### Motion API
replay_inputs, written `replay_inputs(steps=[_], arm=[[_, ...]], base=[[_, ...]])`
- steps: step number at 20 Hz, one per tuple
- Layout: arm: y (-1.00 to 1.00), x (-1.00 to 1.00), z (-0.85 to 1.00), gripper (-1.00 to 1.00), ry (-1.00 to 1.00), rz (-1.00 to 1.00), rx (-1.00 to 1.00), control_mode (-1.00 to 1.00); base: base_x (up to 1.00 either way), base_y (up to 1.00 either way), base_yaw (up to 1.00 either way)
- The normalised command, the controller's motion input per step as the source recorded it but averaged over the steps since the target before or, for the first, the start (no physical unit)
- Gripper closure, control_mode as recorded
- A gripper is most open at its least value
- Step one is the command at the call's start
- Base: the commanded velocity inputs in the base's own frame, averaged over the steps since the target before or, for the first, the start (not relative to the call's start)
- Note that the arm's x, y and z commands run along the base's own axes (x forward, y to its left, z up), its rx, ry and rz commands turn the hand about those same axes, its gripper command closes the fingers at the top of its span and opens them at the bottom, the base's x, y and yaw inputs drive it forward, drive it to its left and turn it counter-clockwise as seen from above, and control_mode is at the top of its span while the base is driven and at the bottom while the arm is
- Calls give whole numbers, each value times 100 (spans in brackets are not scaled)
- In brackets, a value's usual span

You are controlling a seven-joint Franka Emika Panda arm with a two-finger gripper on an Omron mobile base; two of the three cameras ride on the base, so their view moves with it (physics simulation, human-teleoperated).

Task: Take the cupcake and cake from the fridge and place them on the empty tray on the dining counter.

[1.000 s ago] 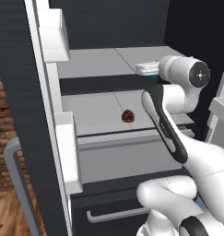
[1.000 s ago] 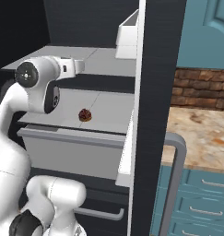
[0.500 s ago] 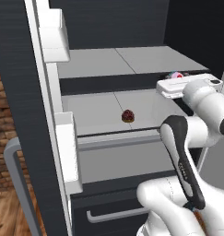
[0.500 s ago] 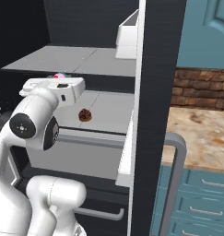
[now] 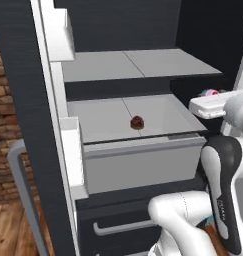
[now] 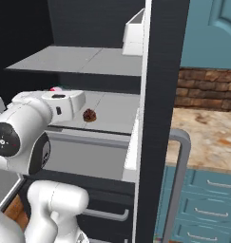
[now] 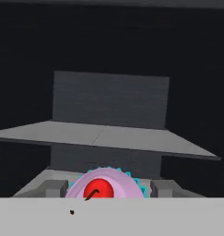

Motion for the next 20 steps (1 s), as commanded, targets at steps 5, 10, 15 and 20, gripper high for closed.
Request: replay_inputs(steps=[5,10,15,20], arm=[[0,0,0,100,0,0,0,100],[0,0,0,100,0,0,0,100],[0,0,0,100,0,0,0,100],[0,0,0,100,0,0,0,100]], base=[[-96,0,0],[-100,-19,-10],[-94,-33,-47],[-84,-4,-62]])
